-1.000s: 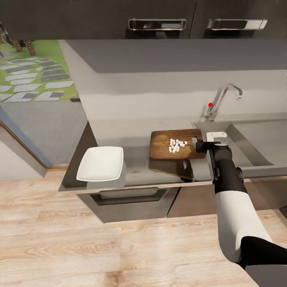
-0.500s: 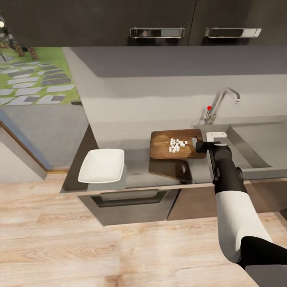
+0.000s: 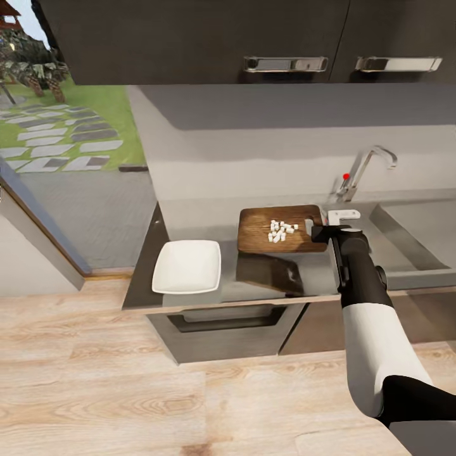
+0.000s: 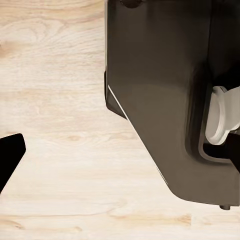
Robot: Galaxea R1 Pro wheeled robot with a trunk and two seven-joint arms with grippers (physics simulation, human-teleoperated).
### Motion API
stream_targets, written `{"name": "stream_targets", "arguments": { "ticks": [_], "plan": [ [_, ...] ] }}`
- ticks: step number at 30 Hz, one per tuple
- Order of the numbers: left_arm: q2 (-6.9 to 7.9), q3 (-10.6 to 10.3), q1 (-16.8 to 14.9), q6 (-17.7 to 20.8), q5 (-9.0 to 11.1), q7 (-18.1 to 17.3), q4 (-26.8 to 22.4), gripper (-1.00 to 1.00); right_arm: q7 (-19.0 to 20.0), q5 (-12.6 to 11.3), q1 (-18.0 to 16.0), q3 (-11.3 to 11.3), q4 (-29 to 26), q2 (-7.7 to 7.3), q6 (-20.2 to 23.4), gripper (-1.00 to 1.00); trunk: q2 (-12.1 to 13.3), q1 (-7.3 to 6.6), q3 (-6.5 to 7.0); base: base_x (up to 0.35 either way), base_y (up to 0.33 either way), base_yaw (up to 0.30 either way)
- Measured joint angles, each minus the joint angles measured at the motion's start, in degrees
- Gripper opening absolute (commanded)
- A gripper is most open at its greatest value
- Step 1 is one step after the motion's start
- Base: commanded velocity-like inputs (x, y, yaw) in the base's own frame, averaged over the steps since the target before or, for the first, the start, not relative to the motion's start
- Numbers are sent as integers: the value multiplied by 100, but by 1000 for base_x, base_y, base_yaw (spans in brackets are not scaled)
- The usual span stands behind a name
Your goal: In the kitchen, take the Vidalia onion out of the sink, dice it on the chopping board with the paring knife, put the diced onion into the bowl on the countertop, then place both the paring knife and the chopping board into the sink.
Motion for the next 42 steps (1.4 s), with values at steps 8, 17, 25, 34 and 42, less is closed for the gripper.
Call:
{"name": "stream_targets", "arguments": {
  "ticks": [8,17,25,34,42],
  "plan": [
    [-4,0,0,0,0,0,4,100,-1,0,0,0,1,0,0,-100,1,3,72,-109,3,0],
    [-7,0,1,-1,2,1,2,100,-1,-6,1,2,3,-1,0,-100,1,2,153,-239,131,0],
    [-7,-1,1,0,1,1,0,100,-1,-29,1,7,6,0,0,-100,0,0,225,-66,221,0],
    [-9,0,0,0,0,0,1,100,-1,-2,0,7,24,0,1,-100,0,0,306,-1,15,0],
    [-9,0,0,0,0,0,0,100,-3,1,0,8,40,0,3,-100,0,0,379,0,25,0]
  ]
}}
